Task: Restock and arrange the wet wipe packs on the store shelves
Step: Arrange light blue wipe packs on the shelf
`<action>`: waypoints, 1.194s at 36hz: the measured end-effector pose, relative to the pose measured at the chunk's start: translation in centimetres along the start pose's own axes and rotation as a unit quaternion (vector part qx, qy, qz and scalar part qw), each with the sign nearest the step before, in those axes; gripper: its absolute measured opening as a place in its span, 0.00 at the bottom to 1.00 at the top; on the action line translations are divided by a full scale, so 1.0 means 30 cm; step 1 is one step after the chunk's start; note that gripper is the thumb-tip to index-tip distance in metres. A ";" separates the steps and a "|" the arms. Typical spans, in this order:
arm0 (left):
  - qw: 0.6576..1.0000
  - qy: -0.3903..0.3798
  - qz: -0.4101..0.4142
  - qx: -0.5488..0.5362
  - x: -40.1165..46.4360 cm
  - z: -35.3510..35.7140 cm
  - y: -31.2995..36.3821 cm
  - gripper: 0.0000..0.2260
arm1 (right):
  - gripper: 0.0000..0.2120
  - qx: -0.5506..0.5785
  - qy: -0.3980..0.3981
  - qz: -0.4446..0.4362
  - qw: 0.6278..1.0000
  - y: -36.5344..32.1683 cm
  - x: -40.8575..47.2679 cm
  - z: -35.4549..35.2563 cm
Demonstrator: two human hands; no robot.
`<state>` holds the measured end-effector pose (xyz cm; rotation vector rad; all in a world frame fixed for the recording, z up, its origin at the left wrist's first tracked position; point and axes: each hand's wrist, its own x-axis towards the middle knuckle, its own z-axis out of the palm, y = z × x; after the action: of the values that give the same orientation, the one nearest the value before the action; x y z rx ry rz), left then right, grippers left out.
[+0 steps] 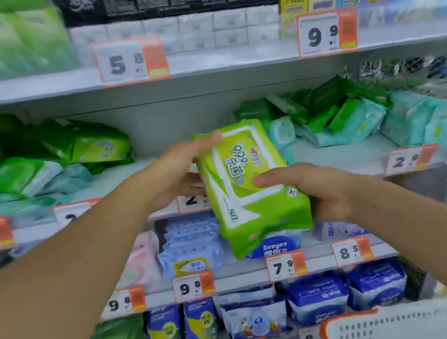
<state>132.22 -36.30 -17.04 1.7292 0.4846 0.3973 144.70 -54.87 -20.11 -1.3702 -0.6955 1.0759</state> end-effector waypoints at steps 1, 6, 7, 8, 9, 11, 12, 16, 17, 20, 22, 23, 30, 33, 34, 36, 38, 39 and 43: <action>0.999 -0.008 -0.020 0.027 -0.053 -0.040 -0.030 0.19 | 0.23 -0.047 -0.013 -0.005 0.999 0.018 -0.002 0.037; 0.996 0.007 -0.091 -0.024 -0.306 -0.248 -0.232 0.14 | 0.15 -0.193 -0.089 -0.001 0.977 0.100 0.014 0.217; 0.995 0.018 -0.094 -0.041 -0.348 -0.283 -0.273 0.14 | 0.18 -0.213 -0.106 0.003 0.971 0.113 0.021 0.255; 0.993 0.026 -0.097 -0.054 -0.387 -0.317 -0.312 0.16 | 0.21 -0.233 -0.122 0.005 0.965 0.126 0.030 0.296; 0.992 0.031 -0.100 -0.064 -0.425 -0.347 -0.344 0.18 | 0.22 -0.254 -0.134 0.007 0.958 0.136 0.040 0.336; 0.990 0.037 -0.114 -0.072 -0.492 -0.412 -0.401 0.22 | 0.21 -0.290 -0.149 0.014 0.945 0.159 0.063 0.409; 0.989 0.039 -0.123 -0.072 -0.527 -0.440 -0.422 0.24 | 0.21 -0.303 -0.155 0.017 0.940 0.168 0.073 0.442; 0.985 0.029 -0.156 -0.069 -0.639 -0.527 -0.464 0.31 | 0.19 -0.342 -0.183 0.014 0.922 0.198 0.084 0.558; 0.983 0.020 -0.170 -0.061 -0.672 -0.542 -0.475 0.32 | 0.19 -0.340 -0.196 0.019 0.919 0.214 0.082 0.588; 0.975 -0.019 -0.222 -0.011 -0.717 -0.575 -0.471 0.26 | 0.20 -0.324 -0.226 0.033 0.918 0.230 0.083 0.636; 0.958 -0.059 -0.279 0.036 -0.748 -0.595 -0.483 0.28 | 0.21 -0.315 -0.249 0.060 0.914 0.273 0.084 0.670; 0.943 -0.081 -0.313 0.080 -0.757 -0.597 -0.493 0.30 | 0.20 -0.313 -0.259 0.080 0.910 0.307 0.081 0.685; 0.808 -0.104 -0.394 0.425 -0.701 -0.552 -0.540 0.21 | 0.20 -0.563 -0.266 0.098 0.776 0.594 0.114 0.700; 0.853 -0.043 -0.266 0.448 -0.598 -0.480 -0.469 0.14 | 0.21 -0.613 -0.221 0.000 0.759 0.500 0.125 0.637; 0.873 -0.019 -0.208 0.442 -0.554 -0.449 -0.435 0.13 | 0.19 -0.608 -0.196 -0.029 0.769 0.446 0.126 0.611; 0.896 0.031 -0.086 0.435 -0.458 -0.369 -0.354 0.11 | 0.15 -0.559 -0.128 -0.080 0.816 0.331 0.136 0.535; 0.905 0.080 0.025 0.417 -0.352 -0.284 -0.275 0.11 | 0.10 -0.503 -0.031 -0.142 0.852 0.220 0.142 0.440; 0.906 0.095 0.069 0.406 -0.296 -0.243 -0.238 0.11 | 0.07 -0.480 0.026 -0.178 0.859 0.169 0.147 0.380; 0.872 0.122 0.200 0.430 -0.092 -0.093 -0.094 0.17 | 0.02 -0.403 0.240 -0.264 0.842 0.000 0.118 0.127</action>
<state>128.14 -34.92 -19.23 2.6858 0.5198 0.7826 142.68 -50.09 -20.31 -1.8928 -1.1144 -0.0710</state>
